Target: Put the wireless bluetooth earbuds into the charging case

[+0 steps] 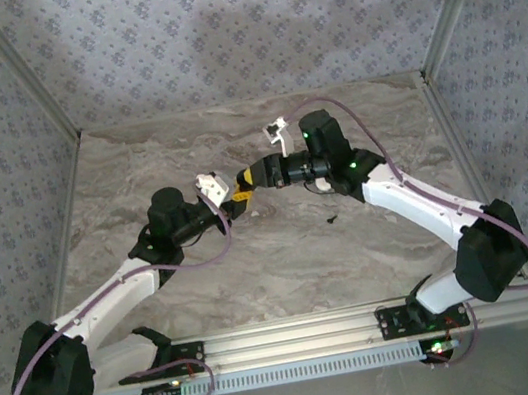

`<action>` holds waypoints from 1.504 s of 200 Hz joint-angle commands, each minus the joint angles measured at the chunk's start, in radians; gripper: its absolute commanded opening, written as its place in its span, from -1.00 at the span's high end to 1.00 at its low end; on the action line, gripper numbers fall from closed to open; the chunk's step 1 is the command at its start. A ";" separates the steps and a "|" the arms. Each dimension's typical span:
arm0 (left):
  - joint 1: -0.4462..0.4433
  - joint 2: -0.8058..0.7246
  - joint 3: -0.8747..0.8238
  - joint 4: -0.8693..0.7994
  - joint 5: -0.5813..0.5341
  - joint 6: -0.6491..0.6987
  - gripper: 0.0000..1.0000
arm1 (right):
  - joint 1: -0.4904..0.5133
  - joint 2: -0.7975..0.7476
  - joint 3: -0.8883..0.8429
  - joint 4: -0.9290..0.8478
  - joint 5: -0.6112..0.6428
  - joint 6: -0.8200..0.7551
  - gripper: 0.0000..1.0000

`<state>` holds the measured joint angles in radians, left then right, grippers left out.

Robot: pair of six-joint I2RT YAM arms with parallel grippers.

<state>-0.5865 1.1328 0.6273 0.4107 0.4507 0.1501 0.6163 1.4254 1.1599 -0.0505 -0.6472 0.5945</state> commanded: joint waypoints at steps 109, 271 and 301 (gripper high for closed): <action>-0.011 -0.030 0.041 -0.027 -0.015 0.076 0.72 | 0.026 -0.123 0.064 -0.193 0.164 -0.038 0.19; -0.010 -0.034 0.049 -0.039 -0.015 0.076 0.73 | 0.104 -0.018 0.177 -0.362 0.312 -0.111 0.25; -0.011 -0.037 0.047 -0.040 -0.015 0.073 0.72 | 0.109 -0.001 0.191 -0.369 0.325 -0.120 0.27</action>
<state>-0.5915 1.1198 0.6388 0.3649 0.4324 0.2173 0.7177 1.4090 1.3102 -0.3885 -0.3531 0.4999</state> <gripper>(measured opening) 0.186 0.370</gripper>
